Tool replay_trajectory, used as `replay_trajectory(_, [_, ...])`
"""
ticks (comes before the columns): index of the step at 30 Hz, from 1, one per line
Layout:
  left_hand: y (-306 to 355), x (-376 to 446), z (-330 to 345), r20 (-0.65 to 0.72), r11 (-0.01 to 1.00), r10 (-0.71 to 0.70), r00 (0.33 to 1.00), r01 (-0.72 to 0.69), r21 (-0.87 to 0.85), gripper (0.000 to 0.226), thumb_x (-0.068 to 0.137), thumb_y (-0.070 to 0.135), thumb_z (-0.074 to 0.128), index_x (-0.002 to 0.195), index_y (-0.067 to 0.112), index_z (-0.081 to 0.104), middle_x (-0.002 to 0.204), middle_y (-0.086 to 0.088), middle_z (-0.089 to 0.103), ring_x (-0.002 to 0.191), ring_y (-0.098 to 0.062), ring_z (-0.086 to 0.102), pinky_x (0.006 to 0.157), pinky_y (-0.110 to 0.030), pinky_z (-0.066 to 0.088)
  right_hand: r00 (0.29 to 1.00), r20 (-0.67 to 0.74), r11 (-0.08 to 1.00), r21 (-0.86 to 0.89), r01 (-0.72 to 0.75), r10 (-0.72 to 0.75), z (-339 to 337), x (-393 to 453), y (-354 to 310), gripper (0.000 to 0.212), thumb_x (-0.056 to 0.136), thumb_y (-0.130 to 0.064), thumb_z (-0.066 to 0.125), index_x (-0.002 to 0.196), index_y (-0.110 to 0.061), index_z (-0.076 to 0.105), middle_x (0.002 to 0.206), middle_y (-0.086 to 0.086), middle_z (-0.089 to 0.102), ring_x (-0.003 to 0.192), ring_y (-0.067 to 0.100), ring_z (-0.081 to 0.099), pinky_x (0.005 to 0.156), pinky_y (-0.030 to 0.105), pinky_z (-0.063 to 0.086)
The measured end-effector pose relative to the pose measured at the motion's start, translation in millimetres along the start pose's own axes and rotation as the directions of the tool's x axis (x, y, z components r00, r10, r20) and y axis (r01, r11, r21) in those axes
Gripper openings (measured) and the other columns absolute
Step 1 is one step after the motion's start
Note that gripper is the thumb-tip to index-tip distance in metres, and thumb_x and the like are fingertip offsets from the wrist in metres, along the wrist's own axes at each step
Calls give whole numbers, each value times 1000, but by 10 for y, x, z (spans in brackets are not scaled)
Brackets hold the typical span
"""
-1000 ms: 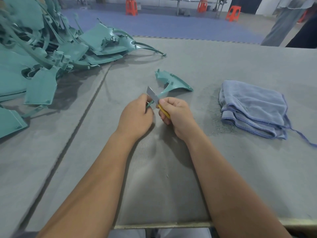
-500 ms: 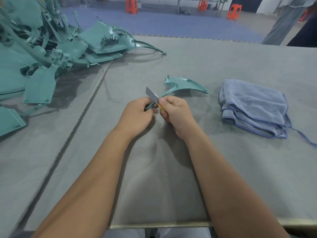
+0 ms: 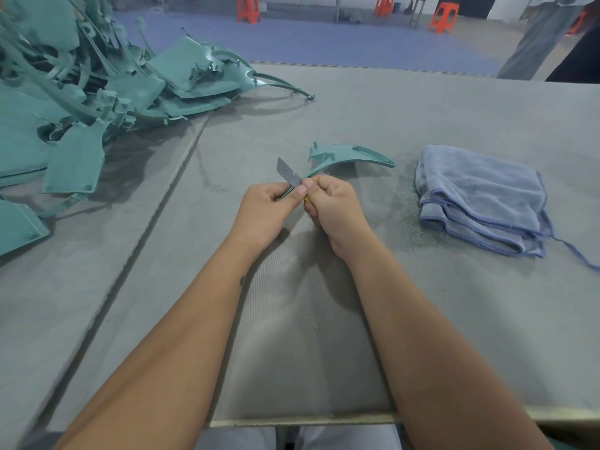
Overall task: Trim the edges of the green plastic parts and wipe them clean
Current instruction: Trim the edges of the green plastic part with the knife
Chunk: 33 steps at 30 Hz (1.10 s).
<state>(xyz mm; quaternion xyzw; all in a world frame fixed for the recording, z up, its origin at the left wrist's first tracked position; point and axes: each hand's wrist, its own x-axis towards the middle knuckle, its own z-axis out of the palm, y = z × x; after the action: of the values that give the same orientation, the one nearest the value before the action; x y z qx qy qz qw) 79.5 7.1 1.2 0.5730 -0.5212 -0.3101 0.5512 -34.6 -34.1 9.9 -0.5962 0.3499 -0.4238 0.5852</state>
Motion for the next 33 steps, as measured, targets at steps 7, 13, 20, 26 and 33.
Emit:
replay_trajectory(7, [-7,-13,36,-50,999,40,998,-39,17,36,93,32,63,59,35,71,44,13,51,43,0,34,44,-11,27,998,-59,999,34,27,-25,24,14,27,32,100,-5,43,70,-11,53,41,-16,46,40,-3,39,43,7,32])
replay_trajectory(13, [-54,18,66,-85,998,36,996,-32,51,20,87,47,65,69,44,74,49,10,57,48,-5,33,45,-19,28,994,-107,996,85,39,-29,1,62,81,34,99,-7,45,67,-13,53,44,-12,42,40,-1,34,42,9,30])
replay_trajectory(20, [-115,10,20,-182,994,-9,983,28,103,27,87,41,68,66,25,73,52,6,36,45,-4,24,45,-22,21,946,-306,930,369,11,110,-159,177,93,30,102,-14,43,74,-11,53,52,-3,41,40,4,31,38,16,26])
replay_trajectory(26, [-74,-5,-105,-183,824,90,979,30,566,36,95,50,50,76,25,67,51,6,48,49,-8,45,47,-27,24,968,-212,924,379,-47,137,-205,174,108,26,102,-18,44,79,-10,54,49,-5,46,42,6,35,41,17,30])
replay_trajectory(33, [-27,42,-51,-67,662,317,946,-170,730,33,97,28,48,127,21,59,107,-4,62,96,-24,57,72,-29,39,988,-128,965,255,-56,91,-163,159,111,25,101,-15,45,81,-12,60,49,-5,46,45,6,35,42,16,29])
